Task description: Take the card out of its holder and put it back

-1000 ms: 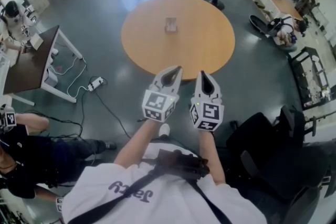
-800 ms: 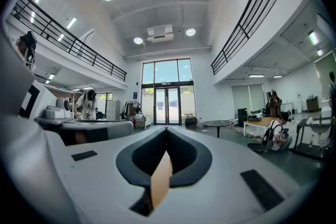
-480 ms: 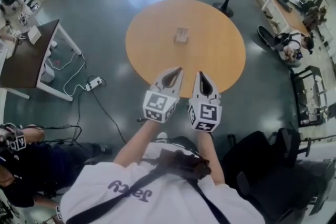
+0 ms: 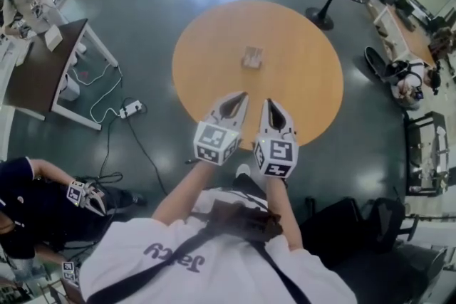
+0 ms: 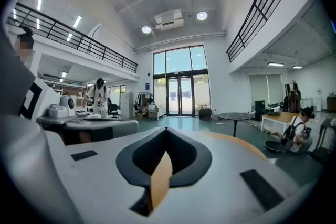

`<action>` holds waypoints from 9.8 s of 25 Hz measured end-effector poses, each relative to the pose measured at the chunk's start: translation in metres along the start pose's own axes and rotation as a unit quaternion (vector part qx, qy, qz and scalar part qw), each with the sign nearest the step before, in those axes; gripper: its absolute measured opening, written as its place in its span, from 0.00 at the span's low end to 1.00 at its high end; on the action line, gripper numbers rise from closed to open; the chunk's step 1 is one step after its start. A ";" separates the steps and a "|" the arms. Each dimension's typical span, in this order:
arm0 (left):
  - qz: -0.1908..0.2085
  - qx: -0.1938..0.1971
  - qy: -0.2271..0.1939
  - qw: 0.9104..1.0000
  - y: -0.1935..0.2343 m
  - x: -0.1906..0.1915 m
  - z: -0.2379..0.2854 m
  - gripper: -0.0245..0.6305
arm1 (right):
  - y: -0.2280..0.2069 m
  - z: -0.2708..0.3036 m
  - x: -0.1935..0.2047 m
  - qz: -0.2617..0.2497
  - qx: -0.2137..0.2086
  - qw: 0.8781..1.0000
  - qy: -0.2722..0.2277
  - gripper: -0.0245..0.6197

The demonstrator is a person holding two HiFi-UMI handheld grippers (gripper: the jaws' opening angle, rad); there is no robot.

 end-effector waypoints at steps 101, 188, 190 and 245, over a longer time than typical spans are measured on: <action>0.008 0.447 0.201 0.872 0.183 0.186 0.306 0.09 | -0.106 0.231 0.146 0.116 0.028 0.979 0.167 0.05; 0.036 -0.077 0.004 0.996 0.086 0.009 0.102 0.08 | -0.059 0.135 0.012 0.020 -0.049 0.998 -0.023 0.06; 0.035 -0.079 0.006 0.996 0.093 0.012 0.102 0.08 | -0.057 0.142 0.016 0.025 -0.053 0.998 -0.021 0.06; 0.082 0.143 0.124 0.979 0.216 0.033 0.231 0.08 | -0.090 0.235 0.046 0.075 0.001 0.995 0.060 0.06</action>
Point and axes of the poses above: the fingertips, and each gripper's own axes: z forward along the fingers, y to its left, x out of its underside, the point moved 6 cm from there along -z, backward along the fingers, and after that the axes turned 2 degrees about -z, right-handed, at the moved point
